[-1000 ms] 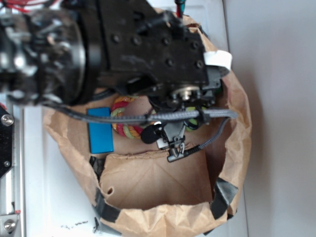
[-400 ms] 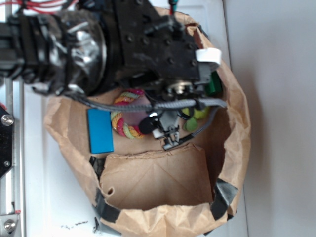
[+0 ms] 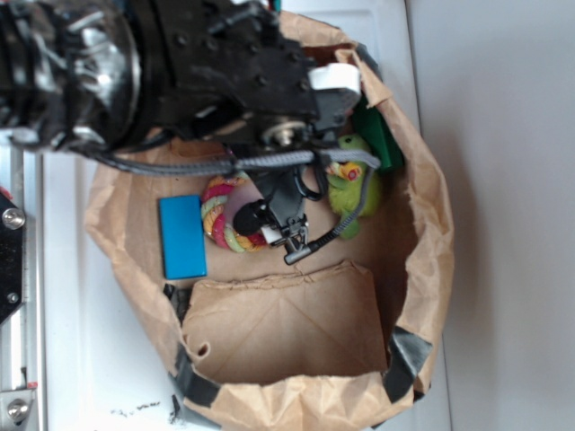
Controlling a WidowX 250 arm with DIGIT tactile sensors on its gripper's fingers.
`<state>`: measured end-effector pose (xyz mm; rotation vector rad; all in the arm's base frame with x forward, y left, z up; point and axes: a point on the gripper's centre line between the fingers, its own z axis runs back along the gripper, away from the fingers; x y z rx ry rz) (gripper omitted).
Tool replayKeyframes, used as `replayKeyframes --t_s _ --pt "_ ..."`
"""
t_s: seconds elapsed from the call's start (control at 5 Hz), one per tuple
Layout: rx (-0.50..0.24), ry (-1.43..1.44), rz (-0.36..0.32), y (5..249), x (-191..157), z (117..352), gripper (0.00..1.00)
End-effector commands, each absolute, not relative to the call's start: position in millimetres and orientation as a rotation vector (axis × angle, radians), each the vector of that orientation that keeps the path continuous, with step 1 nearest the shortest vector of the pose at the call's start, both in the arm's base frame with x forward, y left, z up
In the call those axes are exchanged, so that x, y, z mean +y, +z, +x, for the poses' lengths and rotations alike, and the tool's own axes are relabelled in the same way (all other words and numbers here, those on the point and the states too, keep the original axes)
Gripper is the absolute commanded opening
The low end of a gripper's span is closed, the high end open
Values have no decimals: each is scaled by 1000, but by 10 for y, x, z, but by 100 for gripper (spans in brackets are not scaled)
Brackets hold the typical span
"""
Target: Grab the multicolored rope.
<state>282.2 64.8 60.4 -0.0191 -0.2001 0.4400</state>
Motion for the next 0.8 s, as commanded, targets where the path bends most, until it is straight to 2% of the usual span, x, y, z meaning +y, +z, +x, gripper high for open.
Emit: replayKeyframes --t_s 0.0,0.2,0.6 --pt "-287 559 -12 708 813 2844 100" --pt "-271 611 -5 653 841 2887 100" --pt "-289 597 29 590 859 2904 100"
